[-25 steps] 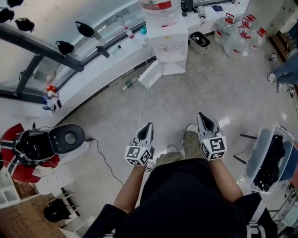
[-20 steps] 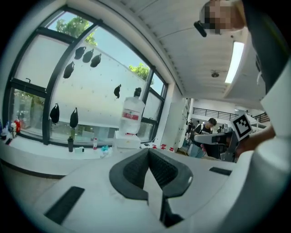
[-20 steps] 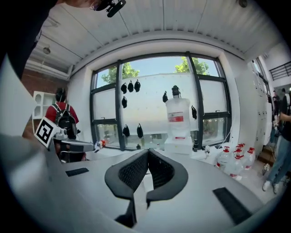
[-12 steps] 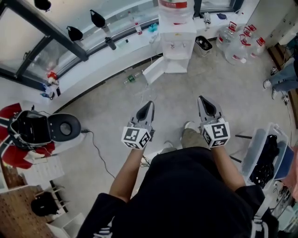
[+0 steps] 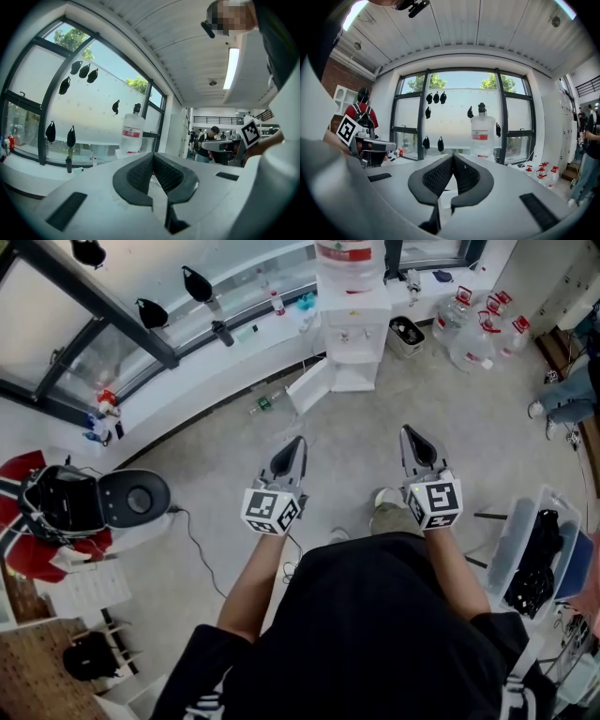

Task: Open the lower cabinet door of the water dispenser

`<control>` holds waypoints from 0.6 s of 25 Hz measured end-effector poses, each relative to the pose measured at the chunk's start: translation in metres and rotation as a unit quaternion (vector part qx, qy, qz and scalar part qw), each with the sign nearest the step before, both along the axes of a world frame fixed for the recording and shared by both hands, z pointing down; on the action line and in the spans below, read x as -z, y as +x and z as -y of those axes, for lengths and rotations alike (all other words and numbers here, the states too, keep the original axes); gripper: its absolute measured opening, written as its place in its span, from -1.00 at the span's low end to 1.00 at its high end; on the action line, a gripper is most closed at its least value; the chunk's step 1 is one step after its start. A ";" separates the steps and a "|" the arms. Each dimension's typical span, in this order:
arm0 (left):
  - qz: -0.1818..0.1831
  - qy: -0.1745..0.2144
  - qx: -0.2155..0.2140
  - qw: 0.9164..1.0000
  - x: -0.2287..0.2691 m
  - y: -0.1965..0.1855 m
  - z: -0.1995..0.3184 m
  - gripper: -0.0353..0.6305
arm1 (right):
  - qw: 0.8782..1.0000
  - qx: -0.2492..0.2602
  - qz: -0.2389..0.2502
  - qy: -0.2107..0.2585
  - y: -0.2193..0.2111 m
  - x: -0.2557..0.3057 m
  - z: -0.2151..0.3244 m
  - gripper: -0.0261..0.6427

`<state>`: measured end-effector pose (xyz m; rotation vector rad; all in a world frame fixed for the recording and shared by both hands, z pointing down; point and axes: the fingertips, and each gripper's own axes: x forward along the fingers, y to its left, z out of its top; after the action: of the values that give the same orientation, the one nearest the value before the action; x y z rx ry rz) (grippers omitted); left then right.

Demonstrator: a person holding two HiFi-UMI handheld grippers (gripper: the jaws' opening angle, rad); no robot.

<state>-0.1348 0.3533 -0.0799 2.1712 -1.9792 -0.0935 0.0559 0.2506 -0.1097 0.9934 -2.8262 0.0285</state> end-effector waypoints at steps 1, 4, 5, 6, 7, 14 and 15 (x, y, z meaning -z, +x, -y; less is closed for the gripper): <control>-0.001 -0.001 0.000 1.000 -0.002 0.001 0.000 -0.88 | 1.000 -0.002 0.000 0.002 0.003 0.000 0.001 -0.93; -0.006 0.000 0.004 1.000 -0.008 0.002 -0.001 -0.88 | 1.000 -0.014 0.010 -0.015 0.013 -0.005 0.004 -0.93; -0.007 0.000 0.005 1.000 -0.009 0.003 -0.002 -0.88 | 0.999 -0.019 0.019 -0.027 0.016 -0.006 0.005 -0.93; -0.009 0.000 0.007 1.000 -0.011 0.003 -0.002 -0.88 | 0.999 -0.022 0.024 -0.035 0.018 -0.006 0.006 -0.93; -0.011 -0.002 0.009 1.000 -0.013 0.004 -0.003 -0.88 | 0.999 -0.024 0.025 -0.035 0.019 -0.006 0.006 -0.93; -0.011 0.000 0.014 1.000 -0.015 0.015 -0.007 -0.88 | 1.000 -0.021 0.011 -0.012 0.030 -0.001 -0.004 -0.93; -0.008 0.002 0.022 1.000 -0.014 0.013 -0.008 -0.88 | 1.000 -0.020 0.011 -0.013 0.030 -0.001 -0.006 -0.93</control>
<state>-0.1220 0.3617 -0.0658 2.1236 -2.0201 -0.1223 0.0861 0.2567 -0.1082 1.0509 -2.8171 0.0801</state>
